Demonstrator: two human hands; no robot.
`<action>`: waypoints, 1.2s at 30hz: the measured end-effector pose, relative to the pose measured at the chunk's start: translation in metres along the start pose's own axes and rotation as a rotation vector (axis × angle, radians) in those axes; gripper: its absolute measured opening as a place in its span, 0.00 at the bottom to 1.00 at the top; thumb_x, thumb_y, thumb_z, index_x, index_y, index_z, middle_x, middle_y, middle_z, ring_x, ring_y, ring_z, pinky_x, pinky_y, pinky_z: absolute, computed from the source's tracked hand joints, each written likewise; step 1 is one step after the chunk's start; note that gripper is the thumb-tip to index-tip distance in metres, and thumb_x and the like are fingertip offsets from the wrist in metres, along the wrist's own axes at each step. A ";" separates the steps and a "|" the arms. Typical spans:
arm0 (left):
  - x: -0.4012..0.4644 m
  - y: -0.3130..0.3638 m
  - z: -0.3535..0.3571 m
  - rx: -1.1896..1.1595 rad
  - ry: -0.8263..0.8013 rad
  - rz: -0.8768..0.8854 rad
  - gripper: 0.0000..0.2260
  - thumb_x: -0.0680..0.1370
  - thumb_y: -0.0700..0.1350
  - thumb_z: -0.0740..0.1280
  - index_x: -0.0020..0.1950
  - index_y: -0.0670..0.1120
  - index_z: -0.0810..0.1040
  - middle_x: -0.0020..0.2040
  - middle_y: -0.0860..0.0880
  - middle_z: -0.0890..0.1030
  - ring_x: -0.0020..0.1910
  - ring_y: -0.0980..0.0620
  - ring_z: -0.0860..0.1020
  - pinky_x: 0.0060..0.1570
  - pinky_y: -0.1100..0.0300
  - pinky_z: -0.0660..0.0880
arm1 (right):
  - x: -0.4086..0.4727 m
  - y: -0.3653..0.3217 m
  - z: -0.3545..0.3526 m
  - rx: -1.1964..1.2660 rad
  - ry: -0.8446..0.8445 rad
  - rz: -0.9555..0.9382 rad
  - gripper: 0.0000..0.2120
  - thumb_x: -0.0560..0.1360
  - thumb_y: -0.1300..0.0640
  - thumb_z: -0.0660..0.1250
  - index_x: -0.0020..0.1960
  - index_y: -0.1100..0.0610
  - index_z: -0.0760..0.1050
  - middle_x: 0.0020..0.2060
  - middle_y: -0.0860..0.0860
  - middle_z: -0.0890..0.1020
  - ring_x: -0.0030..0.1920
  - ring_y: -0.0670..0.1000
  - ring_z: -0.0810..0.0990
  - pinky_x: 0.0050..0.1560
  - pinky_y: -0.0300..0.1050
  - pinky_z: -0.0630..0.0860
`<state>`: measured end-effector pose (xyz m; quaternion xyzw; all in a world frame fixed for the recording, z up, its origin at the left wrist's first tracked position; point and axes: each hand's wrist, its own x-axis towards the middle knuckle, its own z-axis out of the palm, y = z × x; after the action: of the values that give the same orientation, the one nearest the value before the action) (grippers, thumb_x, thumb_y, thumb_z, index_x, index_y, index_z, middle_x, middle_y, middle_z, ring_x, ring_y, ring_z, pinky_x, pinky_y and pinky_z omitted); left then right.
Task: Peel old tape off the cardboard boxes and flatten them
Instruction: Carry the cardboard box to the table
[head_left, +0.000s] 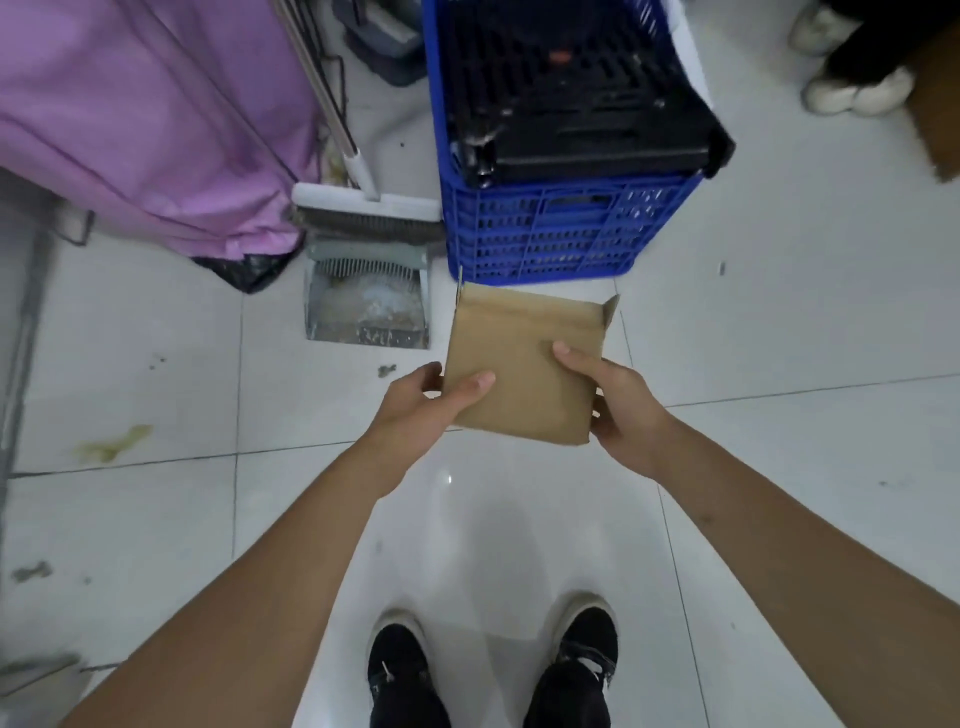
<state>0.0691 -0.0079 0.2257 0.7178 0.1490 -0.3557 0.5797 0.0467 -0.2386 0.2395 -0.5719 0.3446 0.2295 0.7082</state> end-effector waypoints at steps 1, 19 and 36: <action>-0.021 0.026 -0.005 -0.005 0.005 0.022 0.16 0.76 0.58 0.76 0.59 0.53 0.83 0.54 0.60 0.86 0.50 0.65 0.84 0.55 0.62 0.74 | -0.020 -0.022 0.004 -0.009 -0.003 -0.028 0.22 0.75 0.46 0.75 0.65 0.54 0.81 0.55 0.47 0.88 0.58 0.50 0.85 0.52 0.43 0.79; -0.261 0.376 -0.050 0.106 0.057 0.327 0.24 0.74 0.62 0.76 0.64 0.51 0.80 0.59 0.55 0.84 0.56 0.57 0.81 0.49 0.62 0.75 | -0.317 -0.344 0.055 -0.095 0.030 -0.356 0.26 0.73 0.42 0.76 0.65 0.55 0.79 0.57 0.49 0.87 0.57 0.51 0.86 0.47 0.44 0.82; -0.448 0.532 0.018 0.149 -0.025 0.479 0.23 0.78 0.63 0.71 0.66 0.51 0.79 0.55 0.55 0.81 0.55 0.56 0.78 0.51 0.57 0.72 | -0.538 -0.434 0.026 0.183 0.309 -0.510 0.30 0.71 0.39 0.78 0.65 0.55 0.78 0.55 0.52 0.87 0.57 0.54 0.85 0.53 0.50 0.82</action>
<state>0.0812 -0.0867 0.9165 0.7690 -0.0590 -0.2270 0.5946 0.0114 -0.2808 0.9294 -0.6020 0.3126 -0.0770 0.7307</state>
